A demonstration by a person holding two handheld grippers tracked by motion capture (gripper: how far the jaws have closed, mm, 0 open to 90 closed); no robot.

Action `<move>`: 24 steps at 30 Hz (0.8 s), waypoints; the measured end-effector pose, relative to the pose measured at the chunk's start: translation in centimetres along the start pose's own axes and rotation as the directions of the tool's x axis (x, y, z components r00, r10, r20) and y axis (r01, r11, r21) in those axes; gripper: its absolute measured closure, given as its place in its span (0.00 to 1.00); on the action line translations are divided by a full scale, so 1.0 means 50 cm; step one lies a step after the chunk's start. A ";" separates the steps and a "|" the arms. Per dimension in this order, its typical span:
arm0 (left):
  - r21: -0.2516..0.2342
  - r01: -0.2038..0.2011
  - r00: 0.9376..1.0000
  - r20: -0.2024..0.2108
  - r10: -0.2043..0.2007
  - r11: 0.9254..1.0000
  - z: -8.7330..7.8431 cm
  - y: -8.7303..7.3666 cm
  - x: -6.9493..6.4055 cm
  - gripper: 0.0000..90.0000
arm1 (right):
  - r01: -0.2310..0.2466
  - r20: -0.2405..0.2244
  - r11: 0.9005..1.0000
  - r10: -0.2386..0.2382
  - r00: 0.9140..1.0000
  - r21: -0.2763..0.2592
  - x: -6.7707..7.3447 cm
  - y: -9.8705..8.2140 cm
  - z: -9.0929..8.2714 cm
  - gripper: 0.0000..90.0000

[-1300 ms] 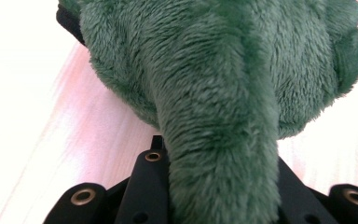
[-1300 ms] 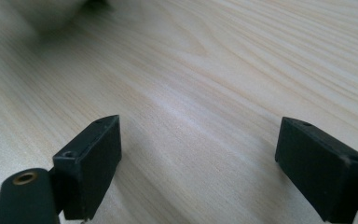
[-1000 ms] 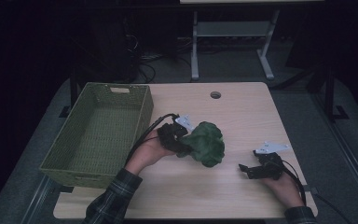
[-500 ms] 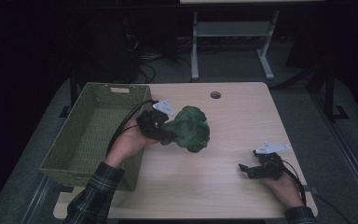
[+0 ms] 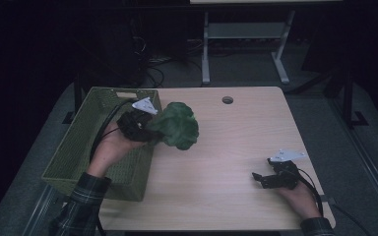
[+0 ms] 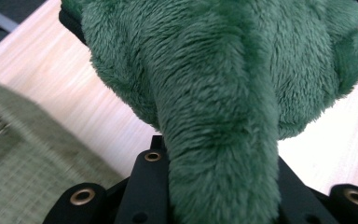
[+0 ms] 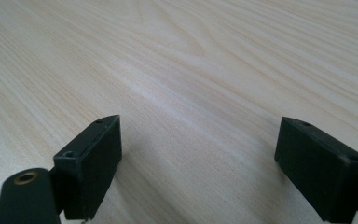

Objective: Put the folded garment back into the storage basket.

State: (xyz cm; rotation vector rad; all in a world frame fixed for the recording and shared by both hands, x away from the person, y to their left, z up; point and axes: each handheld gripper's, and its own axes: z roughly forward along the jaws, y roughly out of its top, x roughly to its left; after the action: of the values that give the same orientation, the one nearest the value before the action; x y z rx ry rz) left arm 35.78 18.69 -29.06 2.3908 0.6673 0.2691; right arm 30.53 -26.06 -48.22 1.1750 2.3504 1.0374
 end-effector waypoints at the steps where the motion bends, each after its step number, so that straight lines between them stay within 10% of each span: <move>1: -0.004 0.013 1.000 -0.012 -0.013 1.000 -0.008 -0.006 0.006 0.84 | -0.001 0.000 1.000 0.001 1.000 0.000 0.000 0.000 0.000 0.16; 14: -0.027 0.137 0.984 -0.115 -0.139 0.990 -0.077 -0.092 0.058 0.84 | -0.003 0.002 1.000 0.003 1.000 -0.001 0.000 0.000 0.000 0.16; 24: -0.054 0.244 0.946 -0.205 -0.250 0.968 -0.107 -0.178 0.091 0.84 | -0.002 0.004 1.000 0.002 1.000 0.000 -0.001 0.000 0.000 0.16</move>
State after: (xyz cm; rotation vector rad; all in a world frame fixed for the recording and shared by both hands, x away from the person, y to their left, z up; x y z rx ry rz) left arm 34.29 29.88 -30.38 2.2413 1.0446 0.4238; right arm 30.55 -26.09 -48.23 1.1785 2.3467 1.0340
